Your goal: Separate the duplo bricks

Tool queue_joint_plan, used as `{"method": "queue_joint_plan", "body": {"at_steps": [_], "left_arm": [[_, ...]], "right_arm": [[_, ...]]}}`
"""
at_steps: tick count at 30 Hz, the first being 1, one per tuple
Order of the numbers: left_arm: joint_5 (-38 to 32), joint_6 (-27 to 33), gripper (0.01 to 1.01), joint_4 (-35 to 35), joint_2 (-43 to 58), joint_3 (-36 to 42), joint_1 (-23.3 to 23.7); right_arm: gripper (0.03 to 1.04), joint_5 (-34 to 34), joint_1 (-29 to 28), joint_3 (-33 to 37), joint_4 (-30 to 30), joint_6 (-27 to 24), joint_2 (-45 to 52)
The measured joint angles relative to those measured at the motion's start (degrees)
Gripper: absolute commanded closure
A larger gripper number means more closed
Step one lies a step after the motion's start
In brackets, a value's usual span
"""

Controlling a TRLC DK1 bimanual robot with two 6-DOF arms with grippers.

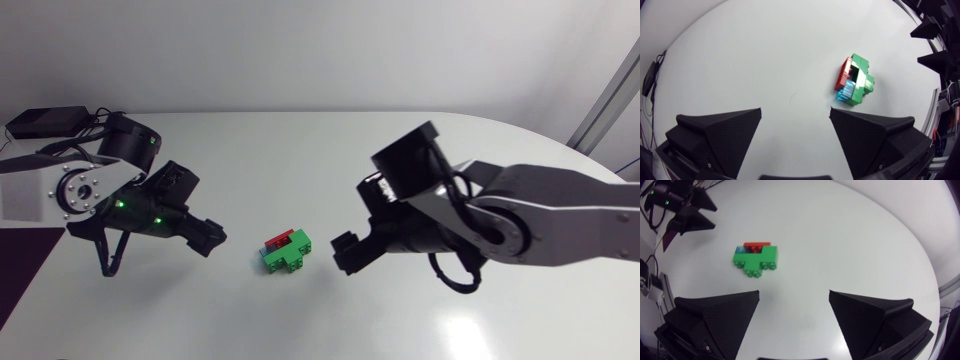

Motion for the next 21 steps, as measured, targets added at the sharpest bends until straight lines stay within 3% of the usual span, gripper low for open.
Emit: {"method": "queue_joint_plan", "body": {"at_steps": [3, 8, 15, 21], "left_arm": [[1.53, 1.44, 0.052, -0.07, 0.96, 0.00, -0.50], [2.64, 3.10, 0.051, 0.50, 1.60, 0.00, -2.14], [3.23, 4.22, 0.051, 0.94, 1.66, 0.00, -2.23], [4.57, 5.20, 0.051, 0.96, 1.66, 0.00, -2.05]], "right_arm": [[0.06, -1.99, 1.53, 3.21, -3.82, -1.73, 4.09], [0.07, -9.70, 0.74, 4.52, -3.58, -3.21, 7.76], [0.07, -11.91, 0.68, 12.81, -5.92, -3.10, 17.14], [0.10, -14.27, 2.73, 21.62, -12.04, -1.92, 23.54]]}}
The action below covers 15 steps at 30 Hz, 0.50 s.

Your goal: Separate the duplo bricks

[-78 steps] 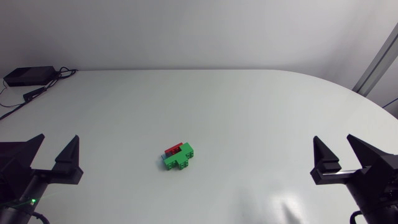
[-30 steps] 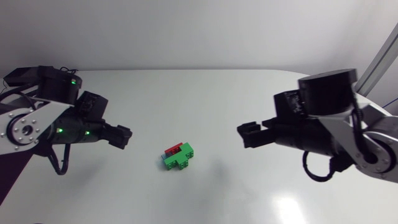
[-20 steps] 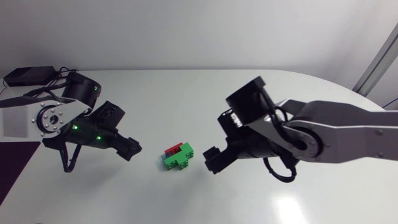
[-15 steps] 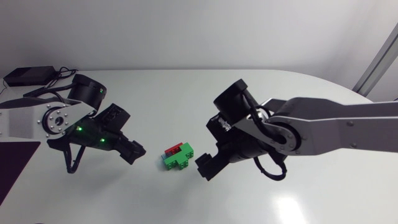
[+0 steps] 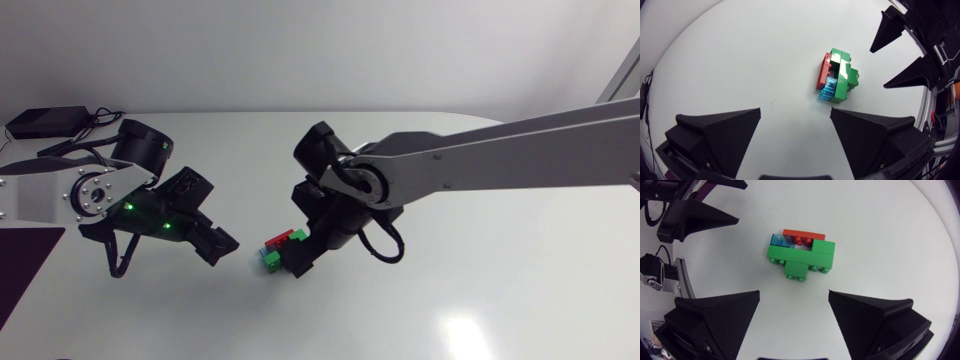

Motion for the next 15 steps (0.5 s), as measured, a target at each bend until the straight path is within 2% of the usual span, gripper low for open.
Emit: {"method": "queue_joint_plan", "body": {"at_steps": [15], "left_arm": [[1.09, 0.63, 0.052, -0.15, 2.21, 0.11, -0.24]], "right_arm": [[0.10, -2.12, 0.72, 12.44, -12.11, 2.49, 11.52]]}}
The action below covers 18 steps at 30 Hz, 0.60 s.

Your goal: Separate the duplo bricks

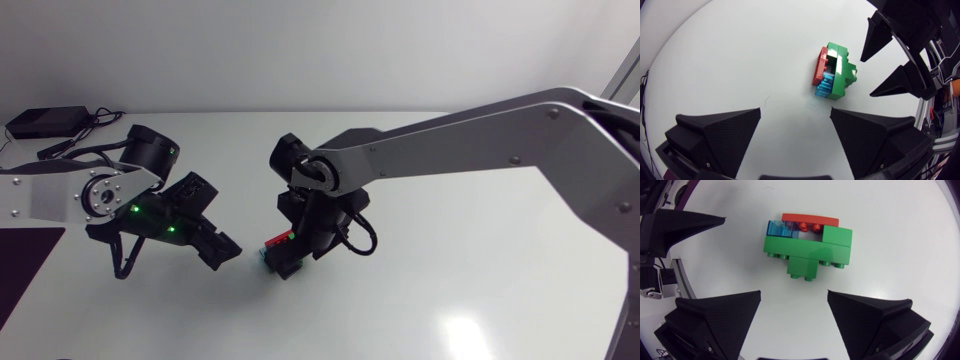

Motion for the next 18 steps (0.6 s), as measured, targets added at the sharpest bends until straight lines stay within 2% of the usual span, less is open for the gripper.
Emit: {"method": "queue_joint_plan", "body": {"at_steps": [10, 14, 18], "left_arm": [[0.07, 0.02, 0.051, -0.09, 0.00, 0.81, -0.70], [0.07, 0.02, 0.052, -0.07, 0.02, 0.92, -0.70], [0.07, 0.02, 0.051, -0.09, 0.31, 0.96, -0.70]], "right_arm": [[0.11, 0.00, -0.02, 10.12, -7.63, 0.22, 6.56], [0.17, 0.00, -0.07, 13.46, -9.51, 0.39, 8.57], [0.18, 0.04, -0.13, 15.19, -11.23, 0.42, 9.97]]}}
